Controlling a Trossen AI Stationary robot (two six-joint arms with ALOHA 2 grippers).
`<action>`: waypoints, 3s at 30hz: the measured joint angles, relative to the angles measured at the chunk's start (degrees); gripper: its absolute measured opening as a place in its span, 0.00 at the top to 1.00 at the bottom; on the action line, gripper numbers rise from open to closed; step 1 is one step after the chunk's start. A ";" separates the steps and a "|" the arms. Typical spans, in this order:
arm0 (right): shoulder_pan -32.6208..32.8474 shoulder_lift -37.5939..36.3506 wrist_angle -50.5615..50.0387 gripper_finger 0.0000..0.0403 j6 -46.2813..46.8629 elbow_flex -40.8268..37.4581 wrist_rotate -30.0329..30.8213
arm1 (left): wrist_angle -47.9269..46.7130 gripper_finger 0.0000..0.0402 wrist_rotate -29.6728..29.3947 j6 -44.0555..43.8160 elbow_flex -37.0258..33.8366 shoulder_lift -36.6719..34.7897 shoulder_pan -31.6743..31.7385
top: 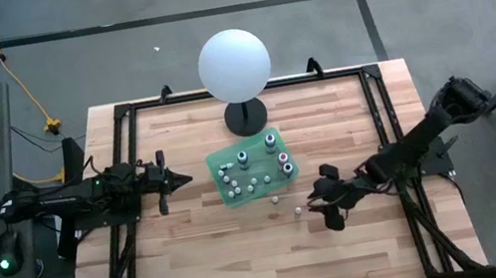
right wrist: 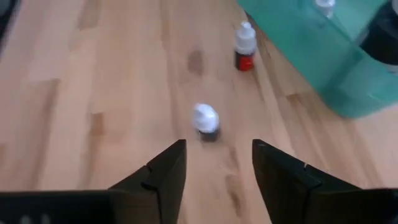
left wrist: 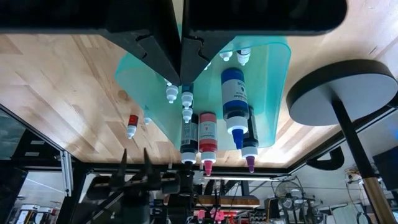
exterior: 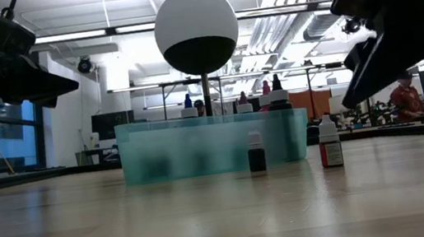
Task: Pick & Place food coloring
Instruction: Put the bottom small red food coloring bottle into the bin
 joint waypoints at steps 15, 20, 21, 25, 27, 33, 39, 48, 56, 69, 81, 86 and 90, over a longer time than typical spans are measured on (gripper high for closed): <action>-3.12 4.46 8.23 0.47 -14.10 -0.56 -5.27 | 0.00 1.00 0.00 0.00 0.00 0.00 0.00; -3.14 6.93 9.46 0.47 -14.31 -0.60 -2.64 | 0.00 1.00 0.00 0.00 0.00 0.00 0.00; -3.16 7.11 10.44 0.47 -14.33 -0.60 -2.38 | 0.00 1.00 0.02 0.00 0.00 0.01 0.00; -3.16 8.26 11.81 0.48 -14.29 -0.57 -5.08 | 0.00 1.00 0.02 0.00 0.01 0.02 0.00; -3.14 9.13 11.69 0.47 -14.32 -0.58 -6.08 | 0.00 1.00 0.00 0.00 0.00 0.02 0.00; -3.32 9.77 13.42 0.47 -14.62 -0.58 -3.36 | 0.00 1.00 0.02 0.00 0.01 0.02 0.00; -3.53 10.10 13.57 0.47 -14.73 -0.58 -4.67 | 0.00 1.00 0.02 0.00 0.00 0.02 0.00; -3.53 10.51 13.81 0.49 -14.73 -0.58 -5.30 | 0.00 1.00 0.02 0.00 0.00 0.02 0.00; -3.53 10.51 13.98 0.55 -14.75 -0.58 -5.47 | 0.00 1.00 0.02 0.00 0.01 0.02 0.00; -3.53 10.51 14.73 0.57 -14.74 -0.58 -5.25 | 0.00 1.00 0.00 0.00 0.00 0.02 0.00; -4.33 10.51 14.70 0.59 -14.75 -0.58 -5.25 | 0.00 1.00 0.00 0.00 0.00 0.02 0.00; -5.75 10.51 14.73 0.59 -14.77 -0.58 -6.40 | 0.00 1.00 0.00 0.00 0.00 0.02 0.00; -6.15 10.51 15.20 0.59 -15.83 -0.58 -7.19 | 0.00 1.00 0.00 0.00 0.00 0.02 0.00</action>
